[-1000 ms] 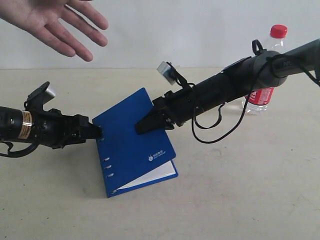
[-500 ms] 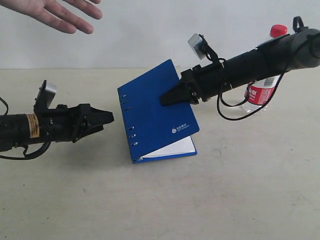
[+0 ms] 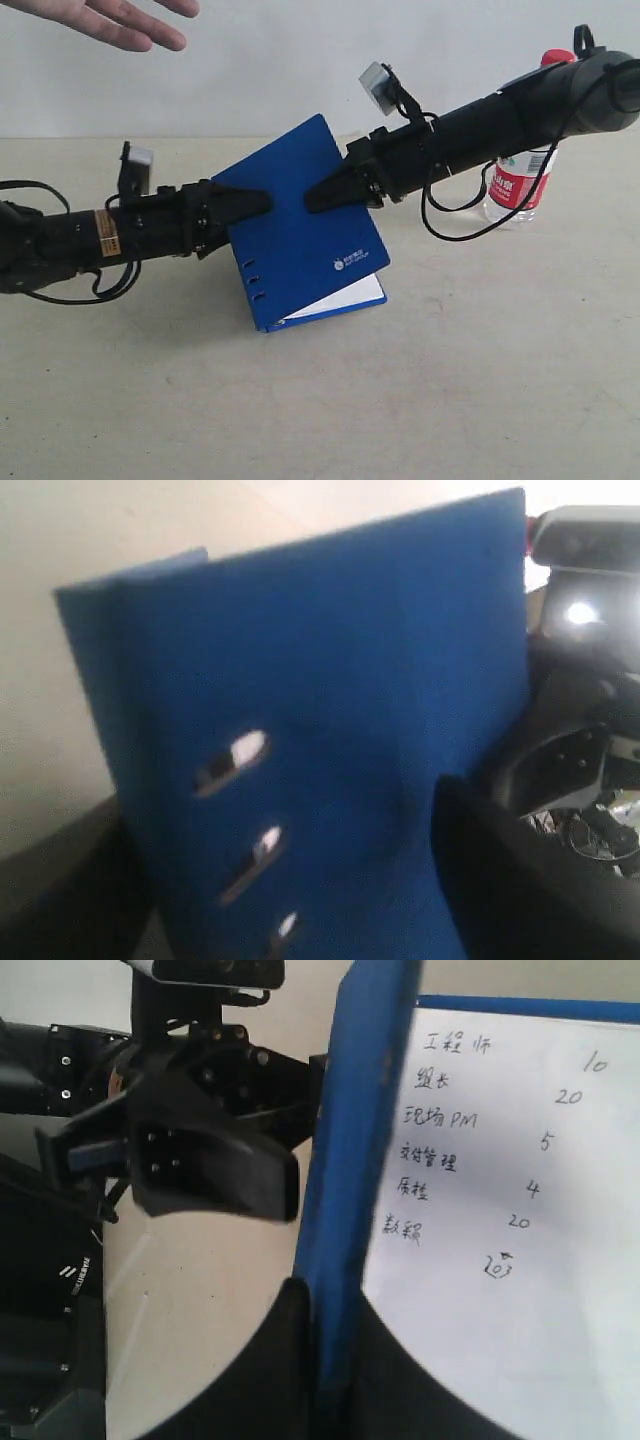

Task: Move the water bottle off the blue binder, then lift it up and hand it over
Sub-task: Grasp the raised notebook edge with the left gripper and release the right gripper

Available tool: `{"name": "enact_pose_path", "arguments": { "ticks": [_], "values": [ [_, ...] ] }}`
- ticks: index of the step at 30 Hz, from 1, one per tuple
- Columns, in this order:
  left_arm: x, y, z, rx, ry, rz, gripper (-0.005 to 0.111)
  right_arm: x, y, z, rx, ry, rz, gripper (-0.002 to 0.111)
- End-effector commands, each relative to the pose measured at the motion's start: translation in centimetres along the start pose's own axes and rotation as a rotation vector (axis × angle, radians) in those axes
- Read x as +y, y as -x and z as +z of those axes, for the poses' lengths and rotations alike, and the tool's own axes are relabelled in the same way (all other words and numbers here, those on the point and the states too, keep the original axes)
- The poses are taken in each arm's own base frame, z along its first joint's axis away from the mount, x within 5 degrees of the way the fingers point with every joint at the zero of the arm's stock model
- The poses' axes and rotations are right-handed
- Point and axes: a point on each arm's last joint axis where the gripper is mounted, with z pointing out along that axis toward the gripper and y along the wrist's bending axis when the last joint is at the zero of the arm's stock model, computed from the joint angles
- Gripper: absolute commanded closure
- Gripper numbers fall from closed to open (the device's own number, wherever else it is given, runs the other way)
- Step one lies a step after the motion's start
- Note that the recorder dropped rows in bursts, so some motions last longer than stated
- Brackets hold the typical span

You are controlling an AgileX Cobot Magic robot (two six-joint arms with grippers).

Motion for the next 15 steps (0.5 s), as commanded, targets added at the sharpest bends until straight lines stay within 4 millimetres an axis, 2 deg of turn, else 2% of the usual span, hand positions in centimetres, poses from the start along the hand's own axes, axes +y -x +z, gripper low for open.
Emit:
{"name": "enact_pose_path", "arguments": {
  "ticks": [1, 3, 8, 11, 13, 14, 15],
  "values": [
    [-2.8, -0.3, 3.7, 0.086, -0.116, 0.097, 0.040, 1.1, 0.2, 0.5, 0.019, 0.025, 0.006, 0.108],
    [-3.6, -0.3, 4.7, 0.102, -0.144, 0.126, 0.047, 0.9, -0.3, 0.5, 0.069, 0.004, -0.008, 0.108],
    [-3.7, -0.7, 4.7, 0.149, -0.152, 0.148, 0.096, 0.1, -0.9, 0.4, 0.132, -0.087, 0.015, 0.108],
    [-3.6, -0.8, 4.6, 0.162, -0.152, 0.155, 0.100, 0.1, -1.1, 0.4, 0.155, -0.092, 0.005, 0.108],
    [-3.5, -0.6, 4.4, 0.156, -0.148, 0.161, 0.100, 0.2, -1.3, 0.4, 0.185, -0.078, -0.019, 0.100],
    [-3.0, 0.0, 3.8, 0.135, -0.135, 0.159, 0.100, 0.1, -1.5, 0.3, 0.209, -0.084, -0.034, 0.086],
    [-2.7, 0.2, 3.5, 0.126, -0.119, 0.160, 0.100, 0.1, -1.6, 0.3, 0.218, -0.088, -0.041, 0.080]
  ]
}}
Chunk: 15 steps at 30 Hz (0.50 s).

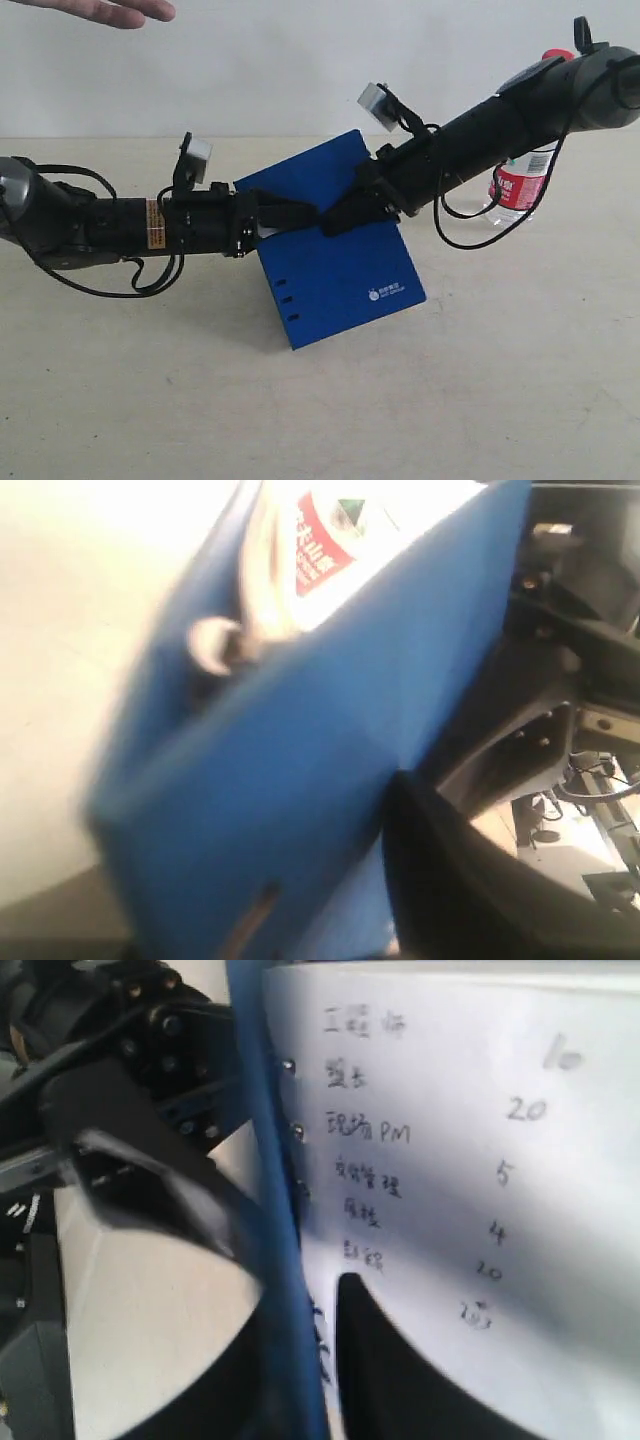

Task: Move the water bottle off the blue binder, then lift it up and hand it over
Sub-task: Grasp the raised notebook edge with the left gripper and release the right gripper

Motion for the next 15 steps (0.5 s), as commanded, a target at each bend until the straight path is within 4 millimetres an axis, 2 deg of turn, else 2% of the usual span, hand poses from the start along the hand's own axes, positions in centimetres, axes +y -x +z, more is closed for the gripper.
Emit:
{"name": "enact_pose_path", "arguments": {
  "ticks": [1, 3, 6, 11, 15],
  "values": [
    [0.7, 1.3, -1.6, -0.025, 0.033, 0.054, 0.100, 0.3, -0.5, 0.3, 0.081, -0.030, -0.082, 0.066],
    [2.1, 1.7, -3.3, -0.049, 0.107, 0.045, 0.100, 0.0, -0.6, 0.3, 0.102, -0.057, -0.118, 0.053],
    [3.3, 1.9, -5.8, -0.091, 0.147, 0.046, 0.100, -0.2, -0.7, 0.1, 0.116, -0.082, -0.138, 0.042],
    [4.7, 1.2, -9.0, -0.123, 0.202, -0.002, 0.100, 0.3, -0.7, -1.7, 0.193, -0.166, -0.203, 0.042],
    [3.4, 0.1, -10.0, -0.124, 0.235, 0.111, 0.100, 1.4, -0.7, -4.0, 0.265, -0.253, -0.160, 0.042]
  ]
}}
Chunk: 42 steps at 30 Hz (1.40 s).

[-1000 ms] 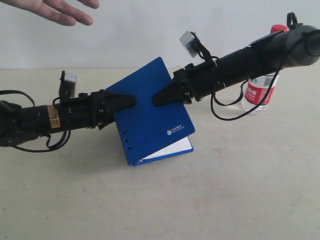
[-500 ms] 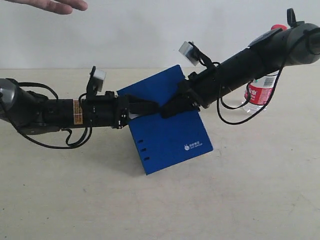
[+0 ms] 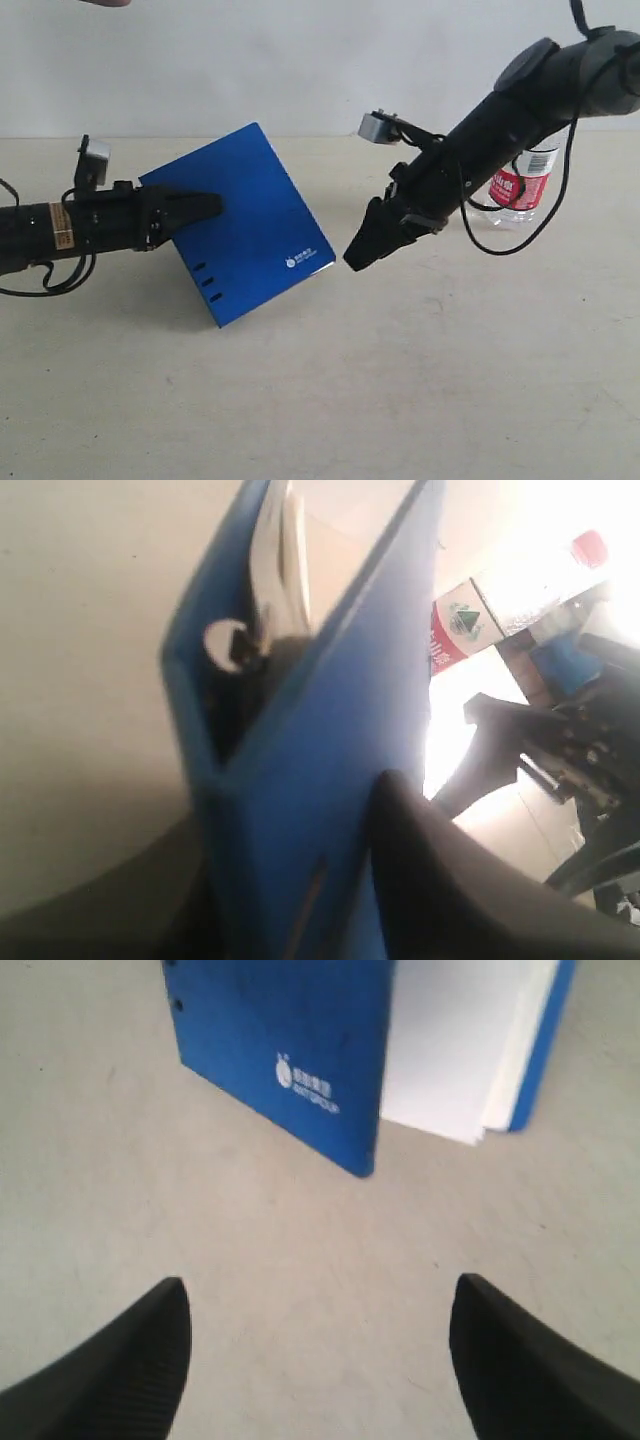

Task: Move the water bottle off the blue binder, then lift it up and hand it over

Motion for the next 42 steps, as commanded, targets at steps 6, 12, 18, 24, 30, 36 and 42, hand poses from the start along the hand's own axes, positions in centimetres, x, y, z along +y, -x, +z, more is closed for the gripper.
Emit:
{"name": "enact_pose_path", "arguments": {
  "ticks": [6, 12, 18, 24, 30, 36, 42],
  "values": [
    [-5.2, -0.8, -3.8, -0.131, 0.217, 0.391, 0.100, 2.9, 0.2, -6.0, 0.096, -0.181, 0.036, 0.047],
    [-11.0, -0.4, -7.6, -0.273, 0.355, 0.577, 0.100, 4.4, 0.6, -7.6, 0.066, -0.212, 0.016, 0.079],
    [-15.5, -2.4, -9.7, -0.234, 0.412, 0.666, 0.100, 4.3, 0.4, -7.8, 0.086, -0.239, 0.052, 0.108],
    [-18.4, -6.6, -12.2, -0.265, 0.445, 0.654, 0.100, 4.4, 0.5, -7.9, 0.082, -0.241, 0.051, 0.108],
    [-21.1, -7.8, -16.4, -0.437, 0.567, 0.717, 0.100, 4.9, 0.6, -8.5, 0.067, -0.250, 0.057, 0.108],
    [-23.9, -7.9, -18.2, -0.598, 0.506, 0.785, 0.100, 5.6, 0.9, -9.0, 0.044, -0.259, 0.091, 0.108],
    [-24.1, -8.0, -18.4, -0.609, 0.493, 0.769, 0.100, 6.0, 1.0, -9.4, 0.030, -0.262, 0.119, 0.108]
  ]
}}
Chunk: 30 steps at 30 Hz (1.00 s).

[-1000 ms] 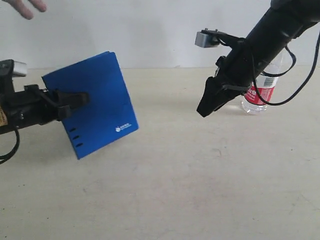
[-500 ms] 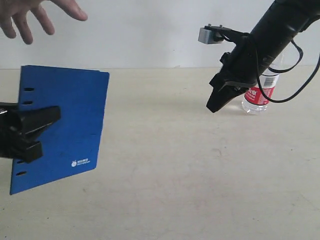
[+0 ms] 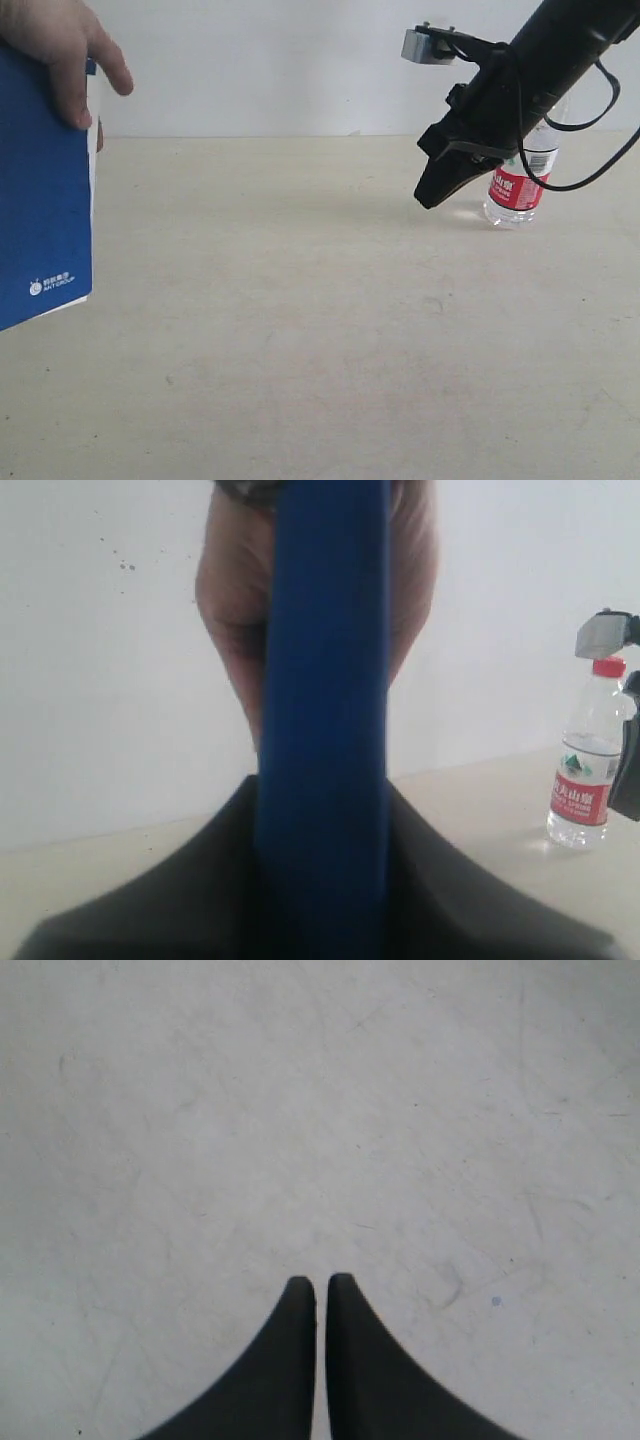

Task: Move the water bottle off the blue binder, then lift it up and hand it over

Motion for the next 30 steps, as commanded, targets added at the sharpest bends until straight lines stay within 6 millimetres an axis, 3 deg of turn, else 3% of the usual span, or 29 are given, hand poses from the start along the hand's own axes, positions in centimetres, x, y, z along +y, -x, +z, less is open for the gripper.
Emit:
{"name": "enact_pose_path", "arguments": {
  "ticks": [1, 6, 13, 16, 19, 21, 23, 25, 27, 30],
  "values": [
    [-0.1, 0.7, -0.1, -0.052, -0.012, -0.028, 0.100, 0.4, 0.1, -0.7, -0.015, -0.003, 0.008, 0.108],
    [-0.1, 0.7, -0.1, -0.053, -0.012, -0.026, 0.095, 0.4, 0.1, -0.7, -0.015, -0.003, 0.013, 0.108],
    [0.1, 0.2, -0.1, -0.006, 0.014, -0.028, 0.047, 0.4, 0.1, -0.7, -0.015, -0.003, 0.013, 0.108],
    [0.3, 0.0, -0.1, 0.015, 0.042, -0.061, 0.037, 0.4, 0.1, -0.7, -0.015, -0.003, 0.009, 0.108],
    [0.5, -0.2, -0.1, 0.044, 0.061, -0.071, 0.038, 0.4, 0.1, -0.7, -0.015, -0.003, 0.005, 0.108],
    [0.6, -0.5, -0.1, 0.071, 0.074, -0.072, 0.045, 0.4, 0.1, -0.7, -0.015, -0.003, 0.005, 0.108],
    [0.9, -1.0, 0.0, 0.116, 0.100, -0.088, 0.065, 0.4, 0.1, -0.7, -0.015, -0.003, 0.005, 0.108],
    [1.2, -1.3, 0.3, 0.136, 0.122, -0.057, 0.098, 0.4, 0.1, -0.7, -0.015, -0.003, 0.008, 0.108],
    [1.7, -0.9, 1.1, 0.069, 0.150, 0.035, 0.099, 0.4, 0.2, -0.7, -0.023, 0.006, 0.020, 0.108],
    [4.5, -0.1, 2.5, -0.016, 0.389, 0.095, 0.100, 0.8, 0.4, -0.8, -0.050, 0.035, 0.039, 0.108]
  ]
}}
